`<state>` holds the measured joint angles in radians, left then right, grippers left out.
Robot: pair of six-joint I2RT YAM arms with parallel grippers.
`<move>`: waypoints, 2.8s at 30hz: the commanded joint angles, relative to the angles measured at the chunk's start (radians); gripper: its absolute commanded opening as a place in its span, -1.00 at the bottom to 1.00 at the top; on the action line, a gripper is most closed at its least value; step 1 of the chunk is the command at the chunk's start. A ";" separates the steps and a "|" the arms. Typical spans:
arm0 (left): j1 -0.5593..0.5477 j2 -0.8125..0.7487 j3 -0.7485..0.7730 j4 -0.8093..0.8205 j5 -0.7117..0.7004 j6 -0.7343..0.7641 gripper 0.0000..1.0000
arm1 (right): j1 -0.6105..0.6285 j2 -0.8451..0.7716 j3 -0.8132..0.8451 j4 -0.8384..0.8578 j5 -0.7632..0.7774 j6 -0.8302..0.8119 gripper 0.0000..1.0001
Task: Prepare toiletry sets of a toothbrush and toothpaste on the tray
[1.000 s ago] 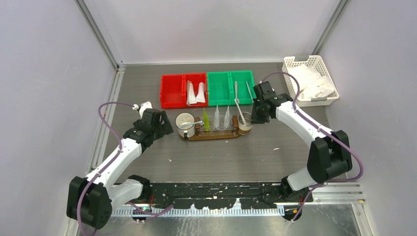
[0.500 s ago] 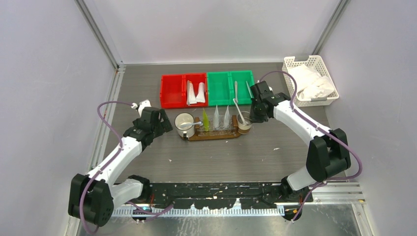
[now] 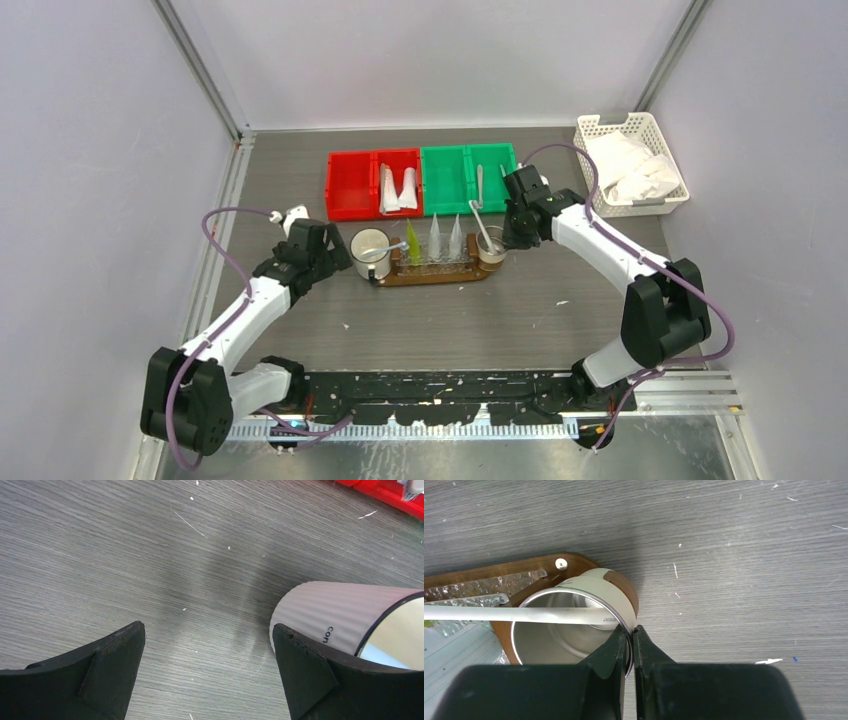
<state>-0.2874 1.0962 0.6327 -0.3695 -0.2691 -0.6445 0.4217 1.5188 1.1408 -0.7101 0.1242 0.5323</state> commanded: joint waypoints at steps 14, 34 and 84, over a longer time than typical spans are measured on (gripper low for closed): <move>0.005 -0.045 0.007 0.017 0.007 0.018 0.99 | 0.033 0.000 0.019 0.018 -0.022 0.020 -0.85; 0.005 -0.067 0.025 -0.010 -0.005 0.028 1.00 | 0.030 -0.031 0.013 -0.006 0.013 0.015 -0.19; 0.018 -0.275 -0.223 0.592 -0.331 0.420 1.00 | -0.247 -0.434 -0.565 0.918 0.464 -0.345 0.99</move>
<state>-0.2852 0.8398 0.4881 -0.0479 -0.5102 -0.2775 0.2028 1.0645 0.6487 -0.0967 0.5411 0.2279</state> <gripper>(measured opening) 0.996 0.995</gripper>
